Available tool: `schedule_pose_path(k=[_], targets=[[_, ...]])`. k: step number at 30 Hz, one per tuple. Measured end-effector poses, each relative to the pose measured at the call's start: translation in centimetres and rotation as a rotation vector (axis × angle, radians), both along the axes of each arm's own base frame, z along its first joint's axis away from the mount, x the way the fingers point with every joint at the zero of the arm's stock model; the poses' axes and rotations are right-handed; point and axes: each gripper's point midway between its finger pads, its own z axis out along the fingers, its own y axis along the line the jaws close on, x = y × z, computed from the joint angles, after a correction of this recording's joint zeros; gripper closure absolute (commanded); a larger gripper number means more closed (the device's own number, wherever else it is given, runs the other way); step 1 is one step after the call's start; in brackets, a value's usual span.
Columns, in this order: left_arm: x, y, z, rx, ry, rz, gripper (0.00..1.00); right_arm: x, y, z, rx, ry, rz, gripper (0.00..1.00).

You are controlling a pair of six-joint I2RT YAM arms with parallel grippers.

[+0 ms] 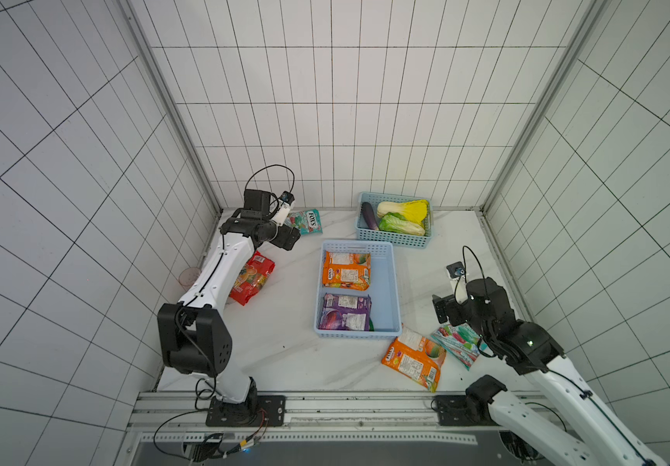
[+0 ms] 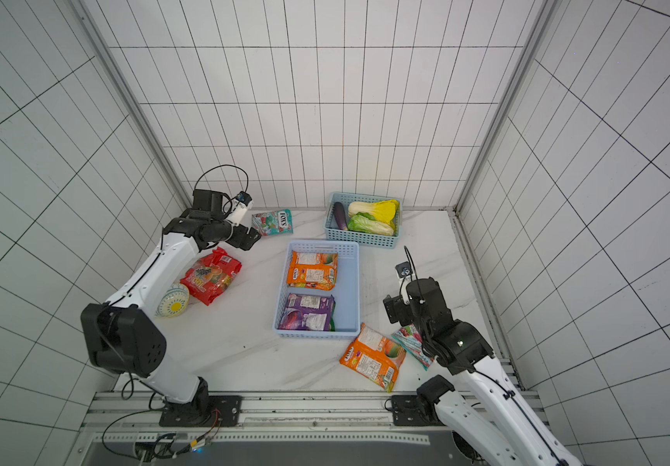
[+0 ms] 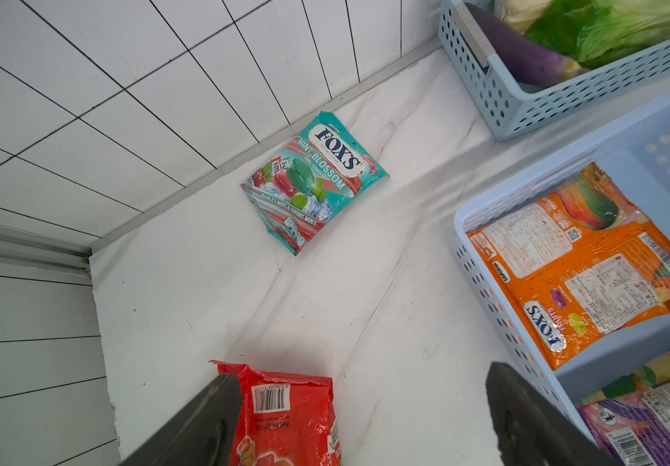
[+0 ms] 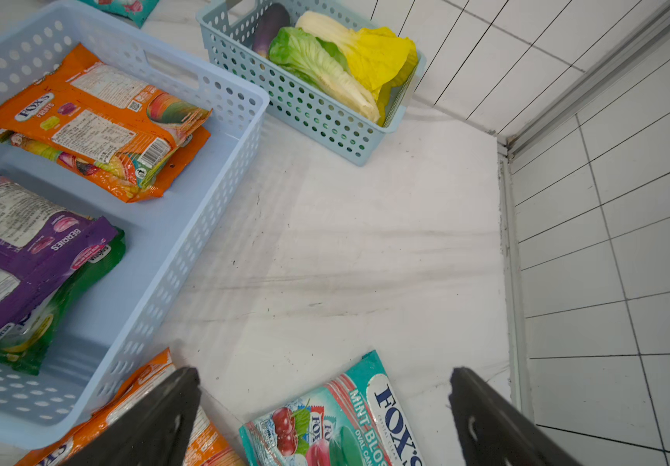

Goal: Put the candies in the basket
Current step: Pick up the candy at the center of the board.

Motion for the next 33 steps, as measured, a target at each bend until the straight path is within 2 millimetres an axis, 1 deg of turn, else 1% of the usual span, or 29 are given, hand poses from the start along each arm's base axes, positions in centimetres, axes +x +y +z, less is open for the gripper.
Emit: schedule_pose_path(k=[5, 7, 12, 17, 21, 27, 33], targets=[[3.0, 0.1, -2.5, 0.049, 0.041, -0.005, 0.09, -0.4, -1.5, 1.1, 0.040, -0.136, -0.048, 0.01], [4.3, 0.2, -3.3, 0.066, 0.054, -0.003, 0.09, -0.3, -1.8, 1.5, 0.044, -0.163, -0.064, 0.01], [7.2, 0.3, -5.8, 0.109, 0.086, -0.006, 0.09, 0.1, -1.8, 1.9, 0.052, -0.188, -0.073, 0.01], [9.7, 0.5, -8.3, 0.154, 0.114, -0.015, 0.09, 0.3, -1.6, 1.9, 0.052, -0.191, -0.072, 0.01], [11.5, 0.6, -10.6, 0.180, 0.142, -0.010, 0.09, 0.4, -1.8, 1.9, 0.053, -0.193, -0.079, 0.01], [13.2, 0.8, -14.0, 0.210, 0.176, 0.001, 0.09, 0.5, -1.8, 1.9, 0.055, -0.194, -0.080, 0.01], [14.0, 0.6, -17.3, 0.232, 0.208, 0.002, 0.09, 0.5, -1.6, 1.9, 0.059, -0.193, -0.074, 0.01]])
